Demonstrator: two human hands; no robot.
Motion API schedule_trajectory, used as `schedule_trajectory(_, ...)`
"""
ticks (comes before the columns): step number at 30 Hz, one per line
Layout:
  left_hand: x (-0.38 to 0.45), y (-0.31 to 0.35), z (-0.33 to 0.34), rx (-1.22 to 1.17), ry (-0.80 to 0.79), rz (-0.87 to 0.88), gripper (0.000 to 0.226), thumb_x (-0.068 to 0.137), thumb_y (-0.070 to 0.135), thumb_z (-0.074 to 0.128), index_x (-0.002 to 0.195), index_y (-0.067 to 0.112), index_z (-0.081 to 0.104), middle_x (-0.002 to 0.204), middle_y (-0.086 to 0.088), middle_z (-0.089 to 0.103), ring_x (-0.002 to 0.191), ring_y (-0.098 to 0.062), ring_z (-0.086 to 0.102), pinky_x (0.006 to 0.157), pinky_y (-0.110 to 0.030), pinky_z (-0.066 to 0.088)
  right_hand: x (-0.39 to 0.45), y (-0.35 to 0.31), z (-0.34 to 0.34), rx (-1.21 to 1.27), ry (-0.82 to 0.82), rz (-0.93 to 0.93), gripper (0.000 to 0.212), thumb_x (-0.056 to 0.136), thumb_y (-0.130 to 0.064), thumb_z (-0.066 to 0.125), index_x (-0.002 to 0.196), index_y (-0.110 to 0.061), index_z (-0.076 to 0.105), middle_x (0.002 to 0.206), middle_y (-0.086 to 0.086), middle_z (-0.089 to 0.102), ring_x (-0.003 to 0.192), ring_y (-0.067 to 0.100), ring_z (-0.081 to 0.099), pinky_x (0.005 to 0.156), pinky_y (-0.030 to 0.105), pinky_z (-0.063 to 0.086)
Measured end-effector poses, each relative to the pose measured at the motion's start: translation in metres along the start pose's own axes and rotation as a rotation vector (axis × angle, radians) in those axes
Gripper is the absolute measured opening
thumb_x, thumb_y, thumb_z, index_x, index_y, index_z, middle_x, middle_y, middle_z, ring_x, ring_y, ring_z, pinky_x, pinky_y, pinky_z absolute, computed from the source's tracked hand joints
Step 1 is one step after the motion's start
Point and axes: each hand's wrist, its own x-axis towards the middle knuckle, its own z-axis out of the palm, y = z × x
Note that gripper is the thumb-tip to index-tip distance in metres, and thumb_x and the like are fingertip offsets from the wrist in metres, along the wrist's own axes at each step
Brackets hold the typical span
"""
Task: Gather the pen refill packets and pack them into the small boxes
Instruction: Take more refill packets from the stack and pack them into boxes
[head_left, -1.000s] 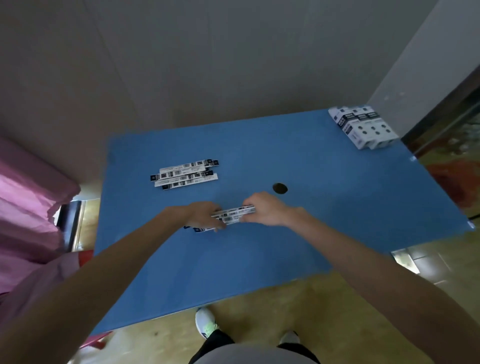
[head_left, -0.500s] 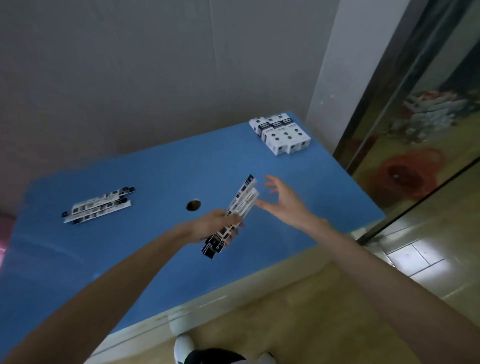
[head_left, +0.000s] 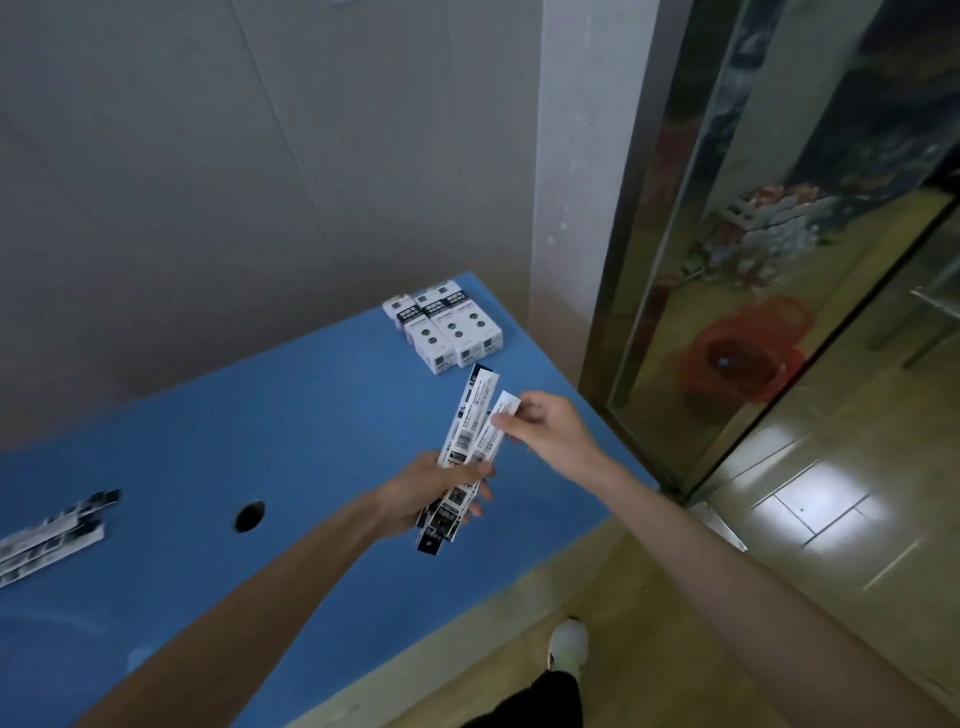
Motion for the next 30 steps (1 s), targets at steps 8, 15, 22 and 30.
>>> schedule_trajectory(8,0.100,0.064,0.045,-0.145,0.011,0.026,0.060,0.101,0.062,0.044,0.110,0.006,0.066,0.079,-0.006,0.063,0.061,-0.018,0.054,0.056,-0.029,0.046,0.078,0.002,-0.110,0.004,-0.059,0.090,0.013,0.095,-0.017,0.072,0.108,-0.014,0.071,0.092,0.002,0.079,0.075,0.008,0.068,0.063,0.023,0.048)
schedule_trajectory(15,0.158,0.115,0.083,-0.164,0.100,0.070,0.044,0.109,0.043,0.042,0.125,0.006,0.060,0.098,-0.015,0.074,0.070,-0.021,0.065,0.060,-0.030,0.053,0.142,0.001,-0.192,-0.041,-0.126,0.039,0.013,0.094,-0.022,0.073,0.107,-0.020,0.071,0.096,0.000,0.079,0.077,0.009,0.070,0.061,0.021,0.049)
schedule_trajectory(22,0.218,0.156,0.113,-0.319,0.261,0.108,0.035,0.104,0.037,0.056,0.128,0.012,0.062,0.104,-0.017,0.076,0.068,-0.019,0.066,0.056,-0.027,0.053,0.213,0.015,-0.255,0.017,-0.233,0.016,0.016,0.094,-0.020,0.074,0.109,-0.016,0.072,0.097,-0.005,0.080,0.082,0.012,0.073,0.060,0.019,0.051)
schedule_trajectory(30,0.264,0.201,0.135,-0.316,0.370,0.117,0.056,0.087,0.050,0.070,0.130,0.014,0.063,0.106,-0.015,0.075,0.075,-0.020,0.064,0.064,-0.028,0.053,0.282,0.010,-0.310,0.048,-0.445,-0.043,0.026,0.095,-0.018,0.073,0.120,-0.016,0.067,0.099,-0.001,0.078,0.073,0.015,0.068,0.054,0.022,0.050)
